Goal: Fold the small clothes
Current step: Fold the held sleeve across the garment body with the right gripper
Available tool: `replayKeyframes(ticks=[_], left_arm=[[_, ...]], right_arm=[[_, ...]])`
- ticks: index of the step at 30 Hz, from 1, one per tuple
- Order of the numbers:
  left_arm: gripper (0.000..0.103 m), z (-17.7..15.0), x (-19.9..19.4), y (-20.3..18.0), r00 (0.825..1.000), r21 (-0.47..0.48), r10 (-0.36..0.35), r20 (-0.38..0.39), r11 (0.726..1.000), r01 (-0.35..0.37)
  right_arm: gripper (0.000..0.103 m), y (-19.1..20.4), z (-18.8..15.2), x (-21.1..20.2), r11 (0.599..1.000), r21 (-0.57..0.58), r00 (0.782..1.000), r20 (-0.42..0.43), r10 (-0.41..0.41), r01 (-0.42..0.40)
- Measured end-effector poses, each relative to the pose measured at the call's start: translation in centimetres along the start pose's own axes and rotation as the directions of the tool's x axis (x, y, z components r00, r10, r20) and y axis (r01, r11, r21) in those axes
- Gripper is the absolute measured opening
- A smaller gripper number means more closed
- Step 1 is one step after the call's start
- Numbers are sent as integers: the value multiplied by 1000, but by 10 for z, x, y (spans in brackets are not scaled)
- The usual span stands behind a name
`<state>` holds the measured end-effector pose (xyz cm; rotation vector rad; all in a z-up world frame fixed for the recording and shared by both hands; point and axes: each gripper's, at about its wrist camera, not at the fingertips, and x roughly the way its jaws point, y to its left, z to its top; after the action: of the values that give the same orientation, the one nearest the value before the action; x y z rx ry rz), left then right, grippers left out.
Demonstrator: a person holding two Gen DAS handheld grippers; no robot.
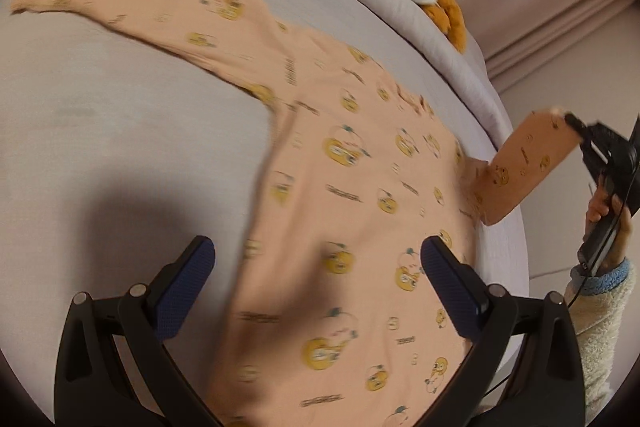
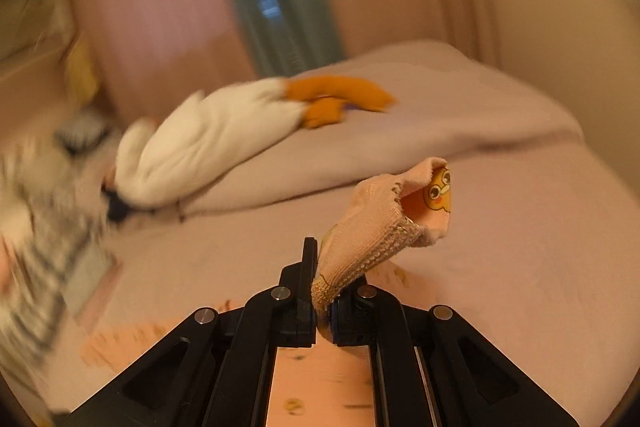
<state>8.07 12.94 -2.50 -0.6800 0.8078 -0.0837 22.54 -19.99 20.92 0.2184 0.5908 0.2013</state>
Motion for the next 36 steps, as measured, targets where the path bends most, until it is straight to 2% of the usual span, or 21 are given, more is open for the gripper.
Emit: replayKeyframes(ticks=[3,6,8,9,11,12,13,15,17,19,21,23,25,27,29,30,33,34,36], left_arm=[[103,4,-12,20,1000,-30,5,15,1000,-5],[103,6,-17,35,1000,-60,22,21,998,-21],[103,7,-20,46,999,-82,29,17,996,-28],[103,8,-22,52,999,-91,34,14,995,-33],[103,7,-22,52,999,-96,47,9,994,-46],[103,7,-24,53,999,-95,49,10,994,-48],[103,9,-26,54,999,-91,52,15,995,-50],[103,11,-29,53,998,-83,53,29,995,-51],[103,16,-33,53,997,-87,48,54,995,-43],[103,21,-38,52,996,-98,33,77,995,-26],[103,24,-42,49,995,-93,26,94,996,-17],[103,28,-48,41,993,-65,14,118,998,-6],[103,33,-50,29,991,-33,-15,135,999,20],[103,44,-42,13,989,-14,-48,140,999,50],[103,57,-32,-5,986,16,-88,139,996,87],[103,63,-26,-13,986,26,-104,131,995,101],[102,83,3,-50,974,61,-215,74,976,211],[102,88,13,-59,968,70,-247,52,968,243],[102,94,31,-74,960,76,-280,12,958,278]], right_arm=[[7,79,-26,30,976,-216,999,-33,-30,23],[7,134,-58,77,939,-344,994,-102,-39,2],[7,172,-91,102,897,-443,988,-138,-73,4],[10,188,-109,110,862,-507,985,-137,-102,19],[36,219,-146,134,750,-659,969,-141,-203,61],[52,228,-164,144,699,-713,962,-153,-228,52],[53,233,-177,147,676,-737,963,-175,-207,11],[53,239,-188,139,655,-753,965,-215,-152,-65],[54,237,-188,124,657,-730,958,-283,-41,-187],[54,232,-181,106,669,-682,940,-332,79,-296],[55,212,-165,90,704,-594,910,-366,194,-389],[56,174,-144,75,757,-480,885,-369,285,-444],[56,127,-128,68,818,-369,885,-329,329,-441],[56,75,-116,75,893,-250,907,-301,295,-373],[53,35,-113,84,942,-145,918,-309,248,-303],[45,20,-111,88,954,-109,921,-311,235,-281],[37,-8,-113,100,972,-32,926,-312,213,-234],[30,-13,-113,105,972,-10,924,-313,218,-233],[30,-20,-115,112,972,35,921,-313,232,-233]])
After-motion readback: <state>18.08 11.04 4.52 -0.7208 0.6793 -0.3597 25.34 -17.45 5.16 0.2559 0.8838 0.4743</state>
